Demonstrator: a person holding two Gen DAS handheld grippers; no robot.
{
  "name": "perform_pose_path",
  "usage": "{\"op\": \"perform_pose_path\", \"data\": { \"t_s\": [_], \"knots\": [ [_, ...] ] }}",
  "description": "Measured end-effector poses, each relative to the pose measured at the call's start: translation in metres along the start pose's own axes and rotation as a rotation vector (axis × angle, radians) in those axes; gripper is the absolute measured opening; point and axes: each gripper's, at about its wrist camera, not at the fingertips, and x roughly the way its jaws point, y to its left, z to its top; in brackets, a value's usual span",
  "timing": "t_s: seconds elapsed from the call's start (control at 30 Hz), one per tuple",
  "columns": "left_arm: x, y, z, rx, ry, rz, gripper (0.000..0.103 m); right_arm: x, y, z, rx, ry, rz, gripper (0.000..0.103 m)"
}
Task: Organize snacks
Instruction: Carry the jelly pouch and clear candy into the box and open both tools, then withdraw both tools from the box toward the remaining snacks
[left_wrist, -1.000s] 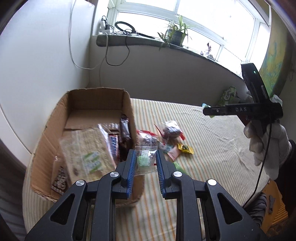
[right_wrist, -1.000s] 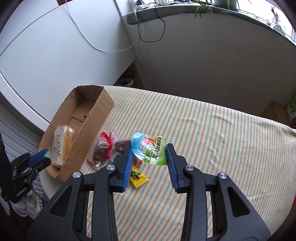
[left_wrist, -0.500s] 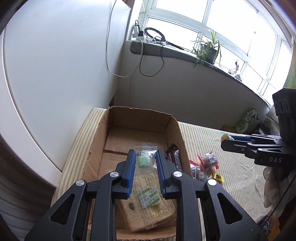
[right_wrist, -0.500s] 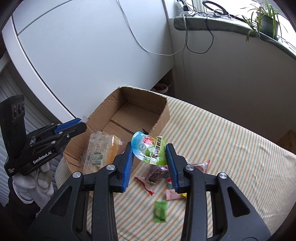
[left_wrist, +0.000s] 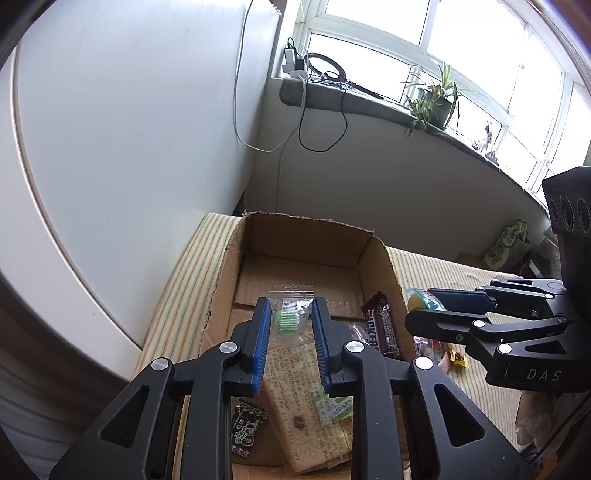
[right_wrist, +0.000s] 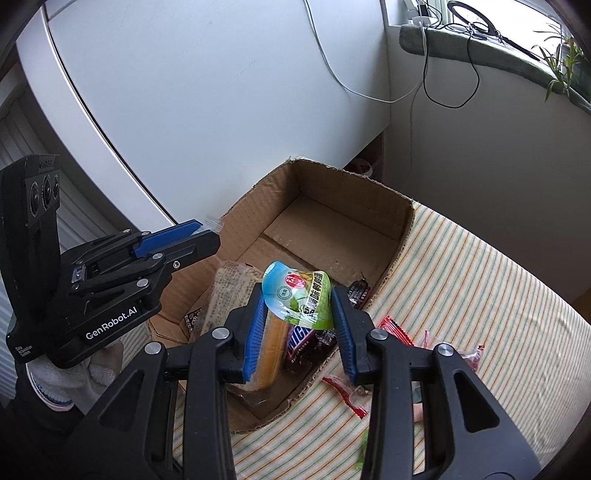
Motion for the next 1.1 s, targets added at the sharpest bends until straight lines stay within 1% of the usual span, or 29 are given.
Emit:
{"op": "perform_pose_path", "data": {
  "t_s": [0.13, 0.17, 0.2, 0.23, 0.27, 0.3, 0.63, 0.73, 0.77, 1.1],
  "knots": [
    [-0.001, 0.001, 0.001, 0.003, -0.005, 0.010, 0.022, 0.000, 0.006, 0.001, -0.024, -0.008, -0.011, 0.039],
    [-0.001, 0.001, 0.001, 0.002, -0.002, 0.011, 0.026, -0.001, 0.007, 0.001, -0.027, -0.009, -0.017, 0.040],
    [-0.001, 0.001, 0.002, 0.002, 0.003, 0.008, 0.031, -0.002, 0.007, 0.001, -0.029, -0.008, -0.017, 0.045],
    [0.000, 0.000, 0.002, 0.001, 0.005, 0.010, 0.044, -0.003, 0.006, 0.000, -0.028, -0.008, -0.019, 0.049],
    [-0.001, 0.000, 0.002, -0.001, 0.000, 0.016, 0.055, -0.004, 0.006, 0.000, -0.026, -0.012, -0.025, 0.056],
    [-0.002, 0.000, 0.002, -0.001, -0.007, 0.023, 0.057, -0.007, 0.005, 0.000, -0.024, -0.020, -0.032, 0.056],
    [-0.014, -0.004, 0.001, -0.008, -0.020, 0.037, 0.058, -0.027, -0.013, -0.011, 0.016, -0.033, -0.058, 0.056],
    [-0.022, -0.011, -0.003, 0.000, -0.026, 0.039, 0.066, -0.036, -0.019, -0.018, 0.028, -0.039, -0.061, 0.056],
    [-0.024, -0.014, -0.004, 0.005, -0.028, 0.044, 0.067, -0.038, -0.021, -0.020, 0.031, -0.041, -0.064, 0.056],
    [-0.040, -0.043, -0.021, 0.047, -0.030, 0.048, 0.067, -0.066, -0.045, -0.043, 0.071, -0.066, -0.096, 0.056]
  ]
}}
